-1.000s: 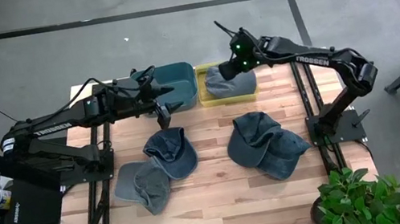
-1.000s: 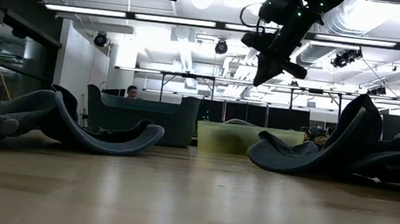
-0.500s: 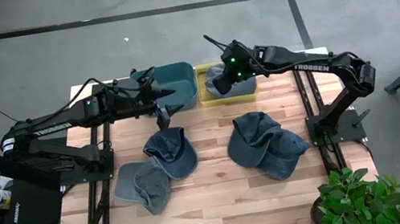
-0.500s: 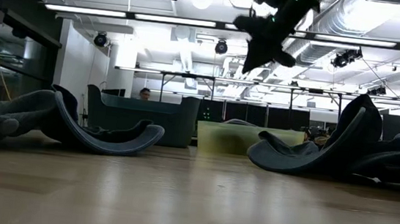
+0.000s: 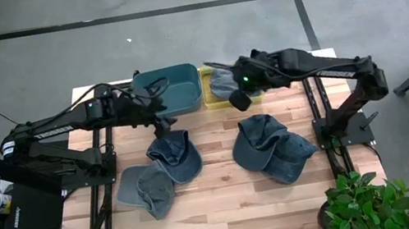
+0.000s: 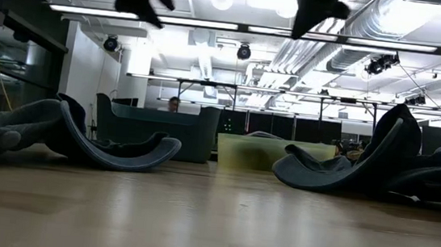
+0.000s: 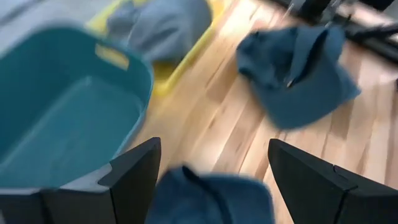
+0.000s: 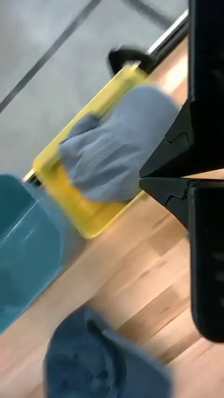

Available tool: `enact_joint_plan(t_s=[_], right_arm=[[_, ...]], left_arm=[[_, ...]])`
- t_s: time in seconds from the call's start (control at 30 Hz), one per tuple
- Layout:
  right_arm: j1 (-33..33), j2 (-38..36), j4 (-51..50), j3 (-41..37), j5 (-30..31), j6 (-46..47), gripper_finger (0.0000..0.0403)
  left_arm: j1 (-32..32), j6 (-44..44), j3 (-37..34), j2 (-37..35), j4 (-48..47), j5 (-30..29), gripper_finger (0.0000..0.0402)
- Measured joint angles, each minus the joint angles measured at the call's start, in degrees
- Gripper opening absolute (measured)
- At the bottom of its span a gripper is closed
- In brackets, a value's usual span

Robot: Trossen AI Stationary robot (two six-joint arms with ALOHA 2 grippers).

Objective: Pick & Place hat
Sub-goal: Put the gray cap into the yellow bin

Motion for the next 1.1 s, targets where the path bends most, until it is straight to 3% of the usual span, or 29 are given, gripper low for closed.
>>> enact_joint_plan(t_s=[0.1,0.23,0.43,0.57,0.7,0.83,1.1], right_arm=[[1.67,-4.01,-1.16,-2.89,0.99,3.46,0.0000],[3.36,-11.78,1.25,-10.43,3.23,8.40,0.0000],[5.35,-23.50,11.22,-22.60,1.29,8.71,0.0000],[6.34,-28.62,18.09,-28.69,-2.11,5.02,0.0000],[7.22,-31.24,23.59,-32.30,-4.73,1.49,0.0000],[7.42,-31.55,25.19,-34.05,-7.36,-0.50,0.0000],[7.91,-31.48,25.23,-34.82,-10.01,-1.15,0.0000]], left_arm=[[-0.03,-4.16,-0.07,-2.03,-7.21,-1.85,0.0291],[-2.30,-11.86,-3.48,-6.10,-9.93,-3.79,0.0291],[-11.01,-21.36,-12.35,-14.47,-10.05,-4.54,0.0291],[-17.42,-24.76,-16.51,-16.54,-10.00,-0.77,0.0291],[-23.97,-22.44,-19.07,-15.65,-6.87,3.18,0.0291],[-29.31,-16.78,-19.63,-10.11,-5.23,8.46,0.0291],[-34.89,-13.48,-19.67,-1.48,-6.10,20.10,0.0291]])
